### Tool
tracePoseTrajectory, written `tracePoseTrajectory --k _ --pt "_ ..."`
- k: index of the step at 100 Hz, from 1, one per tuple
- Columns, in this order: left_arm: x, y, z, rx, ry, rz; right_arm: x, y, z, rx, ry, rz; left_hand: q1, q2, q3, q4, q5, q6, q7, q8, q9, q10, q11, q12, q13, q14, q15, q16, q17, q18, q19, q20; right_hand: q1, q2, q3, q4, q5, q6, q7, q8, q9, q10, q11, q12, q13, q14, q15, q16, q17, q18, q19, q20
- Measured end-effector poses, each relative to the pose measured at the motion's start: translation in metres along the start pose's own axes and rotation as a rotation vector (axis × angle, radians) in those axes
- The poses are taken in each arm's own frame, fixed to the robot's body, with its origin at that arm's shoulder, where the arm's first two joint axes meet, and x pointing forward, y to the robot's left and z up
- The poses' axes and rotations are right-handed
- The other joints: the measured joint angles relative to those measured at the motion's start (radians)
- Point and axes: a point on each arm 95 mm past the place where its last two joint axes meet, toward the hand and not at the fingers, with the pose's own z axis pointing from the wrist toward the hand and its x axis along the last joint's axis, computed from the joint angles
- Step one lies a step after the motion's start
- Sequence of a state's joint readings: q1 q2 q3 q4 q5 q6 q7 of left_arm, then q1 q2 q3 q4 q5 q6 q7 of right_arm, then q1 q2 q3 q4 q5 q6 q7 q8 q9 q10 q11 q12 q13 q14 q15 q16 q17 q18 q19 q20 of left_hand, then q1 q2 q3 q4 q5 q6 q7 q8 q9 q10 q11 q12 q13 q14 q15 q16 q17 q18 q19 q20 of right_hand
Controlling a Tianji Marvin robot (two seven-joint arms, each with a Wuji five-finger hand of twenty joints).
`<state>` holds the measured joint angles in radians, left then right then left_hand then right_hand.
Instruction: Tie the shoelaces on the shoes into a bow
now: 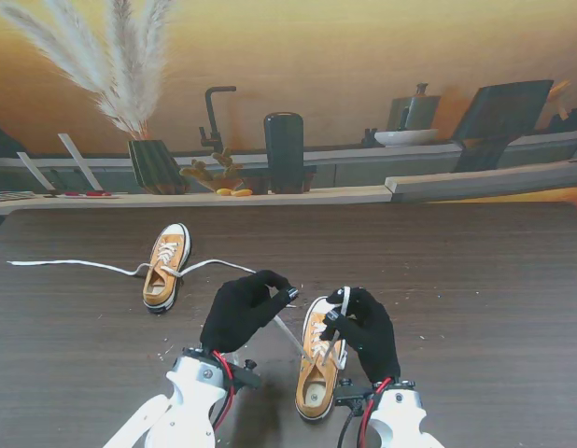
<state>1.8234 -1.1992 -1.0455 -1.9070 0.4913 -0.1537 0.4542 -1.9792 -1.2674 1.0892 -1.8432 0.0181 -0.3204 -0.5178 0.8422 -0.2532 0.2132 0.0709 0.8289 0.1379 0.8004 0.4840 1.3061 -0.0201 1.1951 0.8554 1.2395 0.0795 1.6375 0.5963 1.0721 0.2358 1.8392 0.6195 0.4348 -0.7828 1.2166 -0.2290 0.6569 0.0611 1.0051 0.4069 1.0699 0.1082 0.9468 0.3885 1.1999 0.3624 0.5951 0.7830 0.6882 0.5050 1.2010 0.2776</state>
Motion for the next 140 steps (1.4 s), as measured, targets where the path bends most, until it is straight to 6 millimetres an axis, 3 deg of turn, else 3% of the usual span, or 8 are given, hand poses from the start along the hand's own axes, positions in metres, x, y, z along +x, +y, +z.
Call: tracePoseTrajectory --k 7,17,36,59,70,77,89,140 --pt "0.003 -0.002 0.006 -0.001 0.023 -0.003 0.001 -0.002 0.000 0.002 -0.010 0.005 0.000 -0.007 0.000 0.000 0.000 0.000 0.005 0.000 0.001 0.000 0.000 0.000 0.000 0.000 0.000 0.000 0.000 0.000 0.000 0.000 0.041 -0.042 0.003 -0.035 0.002 -0.019 0.051 -0.026 0.026 -0.043 0.135 0.042 0.031 -0.059 0.263 0.221 0.119 0.000 0.125 0.066" --pt "0.008 -0.006 0.016 -0.002 0.052 -0.016 0.001 -0.004 0.000 0.007 -0.018 0.006 -0.002 -0.011 0.000 0.000 0.000 0.000 0.006 -0.001 0.007 0.000 0.000 0.000 0.000 0.000 0.000 0.000 0.000 0.000 0.000 0.000 0.100 -0.076 0.010 -0.066 0.013 -0.068 0.120 -0.063 0.068 -0.078 0.267 0.171 0.054 -0.224 0.605 0.475 0.298 0.003 0.314 0.205" --pt "0.018 -0.014 0.036 -0.004 0.102 -0.054 0.002 -0.007 0.001 0.031 0.002 -0.047 -0.003 -0.011 0.000 0.000 0.011 0.000 0.011 -0.001 0.007 0.000 0.000 0.000 0.000 0.000 0.000 0.000 0.000 0.000 0.000 0.000 0.101 -0.011 0.010 -0.066 0.134 -0.149 0.165 -0.074 0.105 -0.101 0.310 0.346 0.070 -0.362 0.860 0.718 0.433 -0.092 0.564 0.412" --pt "0.032 -0.013 0.057 0.018 0.178 -0.070 -0.007 -0.011 0.008 0.014 0.016 -0.076 -0.004 -0.011 0.000 0.000 0.011 0.000 0.017 -0.001 0.007 0.000 0.000 0.000 0.000 0.000 0.000 0.000 0.000 0.000 0.000 0.000 0.045 0.081 0.011 -0.066 0.284 -0.123 0.135 -0.077 0.266 -0.163 0.308 0.414 0.106 -0.408 1.030 0.707 0.456 -0.131 0.602 0.515" --pt "0.040 -0.012 0.066 0.027 0.207 -0.083 -0.011 -0.010 0.012 0.018 0.037 -0.102 -0.005 -0.011 0.000 0.000 0.011 0.000 0.019 -0.001 0.008 0.000 0.000 0.000 0.000 0.000 0.000 0.000 0.000 0.000 0.000 0.000 -0.113 0.208 0.010 -0.066 0.311 -0.097 -0.048 -0.101 0.276 -0.164 0.300 0.440 0.106 -0.409 1.040 0.705 0.456 -0.131 0.603 0.526" --pt "0.045 -0.011 0.073 0.032 0.224 -0.090 -0.013 -0.010 0.014 0.024 0.046 -0.107 -0.005 -0.012 0.000 0.000 0.011 0.000 0.021 -0.011 0.008 0.000 0.000 0.000 0.000 -0.001 0.000 0.000 0.000 0.000 0.000 0.000 -0.202 0.306 -0.024 0.026 0.311 -0.076 -0.215 -0.025 0.276 -0.164 0.296 0.451 0.106 -0.409 1.040 0.705 0.456 -0.130 0.603 0.526" --pt "0.053 -0.011 0.082 0.028 0.245 -0.134 -0.016 -0.009 0.017 0.060 0.061 -0.132 -0.006 -0.012 0.014 0.000 0.011 0.000 0.023 -0.014 0.008 -0.009 0.017 0.000 0.000 -0.009 0.004 0.000 0.000 0.000 0.000 0.003 -0.237 0.257 -0.138 0.037 0.253 -0.051 -0.310 -0.014 0.264 -0.164 0.295 0.461 0.106 -0.409 1.037 0.705 0.456 -0.130 0.603 0.526" --pt "0.092 0.010 0.103 0.019 0.346 -0.216 -0.022 -0.001 0.025 0.277 0.137 -0.462 -0.006 -0.012 0.015 0.000 0.011 -0.001 0.028 -0.026 0.008 -0.011 0.040 0.000 0.000 -0.011 0.011 0.000 0.000 0.000 0.000 0.041 -0.253 0.062 -0.139 0.037 0.176 -0.049 -0.298 -0.039 0.226 -0.241 0.324 0.487 0.095 -0.503 1.025 0.746 0.475 -0.268 0.604 0.528"
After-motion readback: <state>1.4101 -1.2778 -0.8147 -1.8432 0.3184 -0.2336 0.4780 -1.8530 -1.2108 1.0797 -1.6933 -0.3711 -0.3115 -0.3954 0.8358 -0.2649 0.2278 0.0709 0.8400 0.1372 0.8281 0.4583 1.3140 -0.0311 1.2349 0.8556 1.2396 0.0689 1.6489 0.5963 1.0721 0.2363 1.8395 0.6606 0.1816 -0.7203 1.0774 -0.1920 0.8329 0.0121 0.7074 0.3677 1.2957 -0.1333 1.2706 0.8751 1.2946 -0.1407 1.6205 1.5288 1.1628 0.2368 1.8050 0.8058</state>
